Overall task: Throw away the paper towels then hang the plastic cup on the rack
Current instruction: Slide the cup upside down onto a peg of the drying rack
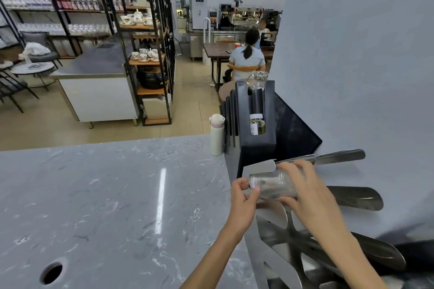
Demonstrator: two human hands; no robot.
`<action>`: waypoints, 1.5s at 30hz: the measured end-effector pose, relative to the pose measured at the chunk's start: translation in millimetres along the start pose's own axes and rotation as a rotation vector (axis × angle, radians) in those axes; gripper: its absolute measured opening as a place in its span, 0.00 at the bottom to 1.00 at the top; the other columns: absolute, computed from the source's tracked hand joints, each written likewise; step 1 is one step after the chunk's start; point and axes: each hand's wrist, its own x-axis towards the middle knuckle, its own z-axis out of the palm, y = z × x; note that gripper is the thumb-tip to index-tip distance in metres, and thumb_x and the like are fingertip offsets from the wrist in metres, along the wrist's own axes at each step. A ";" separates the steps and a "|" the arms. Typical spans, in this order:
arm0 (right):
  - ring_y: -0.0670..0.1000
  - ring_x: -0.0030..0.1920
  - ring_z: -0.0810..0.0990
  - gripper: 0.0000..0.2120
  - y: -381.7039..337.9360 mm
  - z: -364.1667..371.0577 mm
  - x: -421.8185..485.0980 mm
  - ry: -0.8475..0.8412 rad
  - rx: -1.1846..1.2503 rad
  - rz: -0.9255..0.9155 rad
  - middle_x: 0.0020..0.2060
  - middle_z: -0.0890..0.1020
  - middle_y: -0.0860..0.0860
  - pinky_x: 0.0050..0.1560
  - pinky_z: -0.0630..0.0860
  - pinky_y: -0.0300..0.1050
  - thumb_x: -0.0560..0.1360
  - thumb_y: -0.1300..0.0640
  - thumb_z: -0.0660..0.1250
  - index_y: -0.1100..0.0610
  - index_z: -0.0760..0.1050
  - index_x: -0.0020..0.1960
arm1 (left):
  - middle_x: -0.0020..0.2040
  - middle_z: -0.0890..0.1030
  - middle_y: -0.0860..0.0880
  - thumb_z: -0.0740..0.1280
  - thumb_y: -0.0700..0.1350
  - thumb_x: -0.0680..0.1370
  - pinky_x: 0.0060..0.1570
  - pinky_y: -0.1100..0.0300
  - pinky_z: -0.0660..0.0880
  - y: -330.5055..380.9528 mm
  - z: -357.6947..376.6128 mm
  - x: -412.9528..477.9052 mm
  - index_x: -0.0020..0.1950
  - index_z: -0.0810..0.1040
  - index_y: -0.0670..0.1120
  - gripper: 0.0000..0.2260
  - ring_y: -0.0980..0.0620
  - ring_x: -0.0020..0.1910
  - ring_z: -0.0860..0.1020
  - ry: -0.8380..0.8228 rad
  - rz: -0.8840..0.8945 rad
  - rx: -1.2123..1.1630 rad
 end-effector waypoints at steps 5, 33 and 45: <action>0.54 0.53 0.82 0.35 -0.6 5.7 1.3 0.064 0.012 0.064 0.65 0.74 0.51 0.44 0.83 0.48 0.64 0.52 0.82 0.47 0.71 0.67 | 0.68 0.70 0.44 0.62 0.47 0.85 0.61 0.46 0.80 -4.2 1.6 14.0 0.73 0.64 0.48 0.17 0.45 0.66 0.76 0.025 0.001 -0.038; 0.51 0.62 0.81 0.33 -12.7 1.3 -12.1 0.077 0.068 0.169 0.66 0.80 0.47 0.58 0.79 0.47 0.69 0.44 0.76 0.47 0.70 0.71 | 0.73 0.67 0.53 0.68 0.49 0.80 0.71 0.47 0.71 -1.6 -28.7 41.1 0.73 0.67 0.60 0.23 0.60 0.71 0.68 -0.213 0.261 0.161; 0.45 0.69 0.74 0.31 -14.4 -10.0 -3.1 -0.048 -0.014 0.057 0.74 0.70 0.43 0.62 0.75 0.39 0.75 0.50 0.72 0.44 0.65 0.74 | 0.67 0.66 0.71 0.72 0.46 0.77 0.57 0.77 0.71 -16.9 -29.5 49.4 0.71 0.65 0.69 0.29 0.71 0.67 0.67 -0.214 0.291 0.175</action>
